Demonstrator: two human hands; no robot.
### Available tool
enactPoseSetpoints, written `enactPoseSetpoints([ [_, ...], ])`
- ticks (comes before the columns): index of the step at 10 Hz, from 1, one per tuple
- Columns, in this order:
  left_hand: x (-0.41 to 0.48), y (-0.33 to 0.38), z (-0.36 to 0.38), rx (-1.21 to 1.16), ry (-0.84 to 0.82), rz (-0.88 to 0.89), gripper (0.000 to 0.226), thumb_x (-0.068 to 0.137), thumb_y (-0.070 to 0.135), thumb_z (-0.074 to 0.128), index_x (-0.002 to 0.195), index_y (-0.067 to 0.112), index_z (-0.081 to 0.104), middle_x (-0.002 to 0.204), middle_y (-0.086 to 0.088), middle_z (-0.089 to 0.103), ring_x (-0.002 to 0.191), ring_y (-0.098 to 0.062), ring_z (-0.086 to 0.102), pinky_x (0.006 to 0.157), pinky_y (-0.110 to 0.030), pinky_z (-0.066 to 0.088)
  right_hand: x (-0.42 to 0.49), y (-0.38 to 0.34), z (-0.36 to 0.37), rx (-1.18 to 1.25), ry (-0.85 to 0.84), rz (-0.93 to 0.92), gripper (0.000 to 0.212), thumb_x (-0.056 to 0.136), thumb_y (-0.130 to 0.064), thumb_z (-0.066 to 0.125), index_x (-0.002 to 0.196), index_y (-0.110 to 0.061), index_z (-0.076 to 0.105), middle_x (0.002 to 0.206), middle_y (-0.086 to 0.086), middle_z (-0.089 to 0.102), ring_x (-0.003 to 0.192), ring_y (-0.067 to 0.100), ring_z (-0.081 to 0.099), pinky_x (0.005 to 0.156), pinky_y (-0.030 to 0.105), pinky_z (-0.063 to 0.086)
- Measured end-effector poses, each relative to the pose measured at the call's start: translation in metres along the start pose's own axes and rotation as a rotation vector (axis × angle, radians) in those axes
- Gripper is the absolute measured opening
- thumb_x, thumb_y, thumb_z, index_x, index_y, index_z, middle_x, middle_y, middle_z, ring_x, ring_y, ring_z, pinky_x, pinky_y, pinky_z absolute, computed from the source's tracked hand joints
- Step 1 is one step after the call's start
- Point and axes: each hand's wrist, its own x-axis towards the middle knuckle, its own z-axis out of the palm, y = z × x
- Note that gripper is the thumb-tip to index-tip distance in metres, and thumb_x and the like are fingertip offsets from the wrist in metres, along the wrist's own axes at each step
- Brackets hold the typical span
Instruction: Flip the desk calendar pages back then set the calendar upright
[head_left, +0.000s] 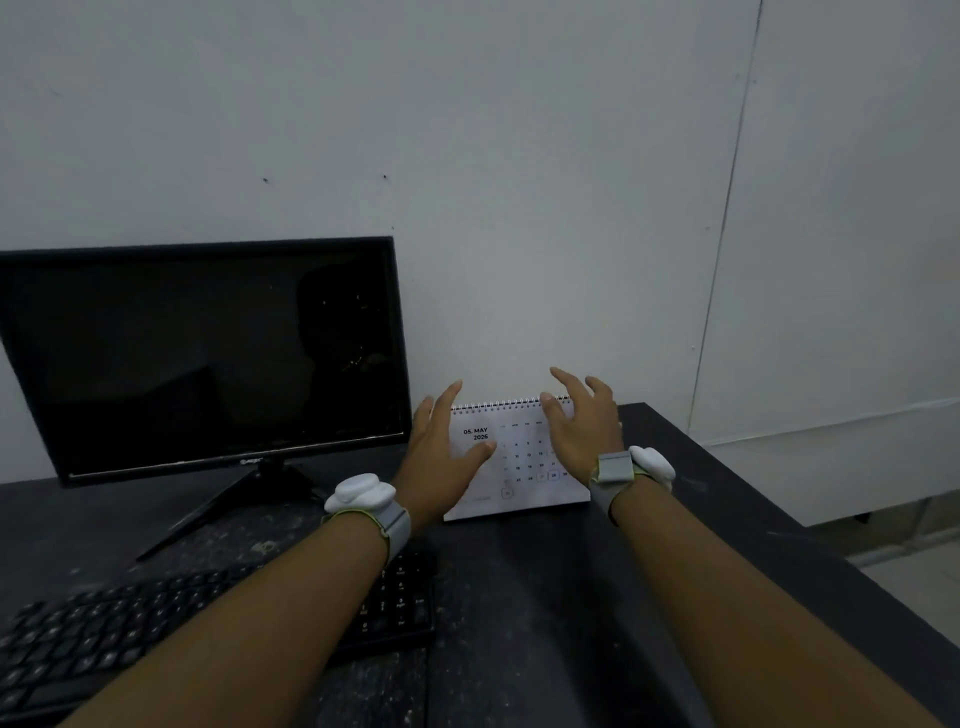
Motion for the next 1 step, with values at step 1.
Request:
enactPoseSetpoints([
  [1, -0.0112, 0.0127, -0.0190, -0.029, 0.094, 0.041, 0.064, 0.102, 0.036, 0.069, 0.160, 0.029, 0.043, 0.170, -0.002, 0.035, 0.156, -0.023, 0.036, 0.124, -0.038, 0.034, -0.0126, -0.0159, -0.0078, 0.010, 0.129, -0.051, 0.034, 0.104, -0.038, 0.065, 0.137, -0.031, 0.071, 0.158, 0.013, 0.044, 0.147, 0.036, 0.042, 0.117, 0.052, 0.042],
])
